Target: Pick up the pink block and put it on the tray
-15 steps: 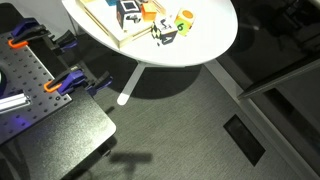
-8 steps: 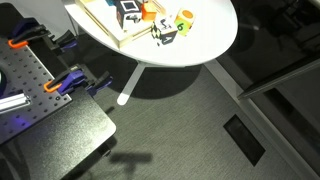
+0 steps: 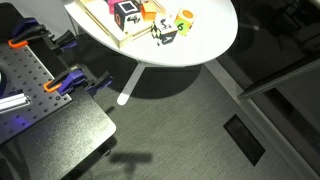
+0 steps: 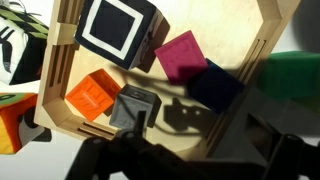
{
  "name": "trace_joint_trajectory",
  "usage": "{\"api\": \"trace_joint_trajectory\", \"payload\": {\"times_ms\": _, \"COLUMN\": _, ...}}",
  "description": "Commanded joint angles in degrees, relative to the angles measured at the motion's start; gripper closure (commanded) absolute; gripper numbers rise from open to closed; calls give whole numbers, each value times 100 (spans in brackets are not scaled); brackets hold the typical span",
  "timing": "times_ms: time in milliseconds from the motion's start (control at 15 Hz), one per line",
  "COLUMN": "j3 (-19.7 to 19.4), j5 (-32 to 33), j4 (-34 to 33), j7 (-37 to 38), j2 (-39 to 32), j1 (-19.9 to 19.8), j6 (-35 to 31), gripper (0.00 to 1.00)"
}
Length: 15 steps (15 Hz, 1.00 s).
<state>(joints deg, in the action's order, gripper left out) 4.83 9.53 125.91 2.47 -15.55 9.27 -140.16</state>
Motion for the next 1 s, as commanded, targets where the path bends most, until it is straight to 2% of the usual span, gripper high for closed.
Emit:
{"api": "trace_joint_trajectory", "payload": {"times_ms": 0, "j3": 161, "j5": -232, "j4": 331, "j7": -85, "j2": 489, "j1": -22, "j6": 37, "gripper": 0}}
{"api": "trace_joint_trajectory", "payload": {"times_ms": 333, "j3": 433, "j5": -889, "j4": 460, "j7": -435, "j2": 846, "j1": -45, "j6": 327, "gripper": 0}}
{"api": "trace_joint_trajectory", "payload": {"times_ms": 600, "j3": 545, "j5": -1361, "j4": 535, "j7": -624, "j2": 1139, "j1": -21, "j6": 803, "gripper": 0}}
{"api": "trace_joint_trajectory", "payload": {"times_ms": 933, "j3": 590, "j5": -1395, "j4": 612, "j7": -542, "j2": 1524, "j1": 58, "j6": 1505, "gripper": 0}}
